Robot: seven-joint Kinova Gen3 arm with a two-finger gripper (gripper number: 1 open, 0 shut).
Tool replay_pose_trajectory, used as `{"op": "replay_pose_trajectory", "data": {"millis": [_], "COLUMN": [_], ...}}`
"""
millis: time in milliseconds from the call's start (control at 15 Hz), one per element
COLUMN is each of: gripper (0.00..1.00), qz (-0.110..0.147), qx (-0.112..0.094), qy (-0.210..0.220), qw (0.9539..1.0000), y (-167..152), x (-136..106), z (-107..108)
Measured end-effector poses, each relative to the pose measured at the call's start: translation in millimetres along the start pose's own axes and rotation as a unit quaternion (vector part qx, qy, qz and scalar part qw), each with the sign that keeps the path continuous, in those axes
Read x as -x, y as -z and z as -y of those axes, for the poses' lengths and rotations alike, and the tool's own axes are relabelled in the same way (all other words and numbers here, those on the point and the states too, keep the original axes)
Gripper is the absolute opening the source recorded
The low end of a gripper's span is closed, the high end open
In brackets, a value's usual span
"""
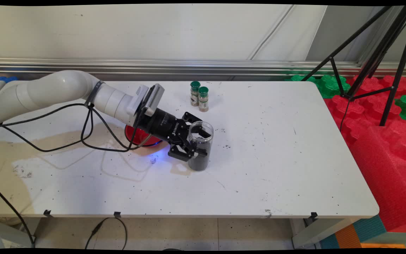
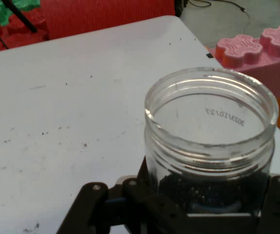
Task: Pour the black seasoning powder in the red bowl
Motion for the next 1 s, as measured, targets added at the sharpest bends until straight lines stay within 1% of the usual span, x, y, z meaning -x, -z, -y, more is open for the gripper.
{"op": "replay_pose_trajectory", "data": {"millis": [533, 733, 1000], "gripper": [0.00, 0.00, 0.00], "qz": [-0.021, -0.032, -0.047], "qx": [-0.010, -0.022, -0.042], "qy": [0.004, 0.010, 0.019], "qw": [0.9997, 0.9992, 0.9978], "y": [14, 23, 38], "x": [-24, -37, -52], "z": [1, 4, 11]}}
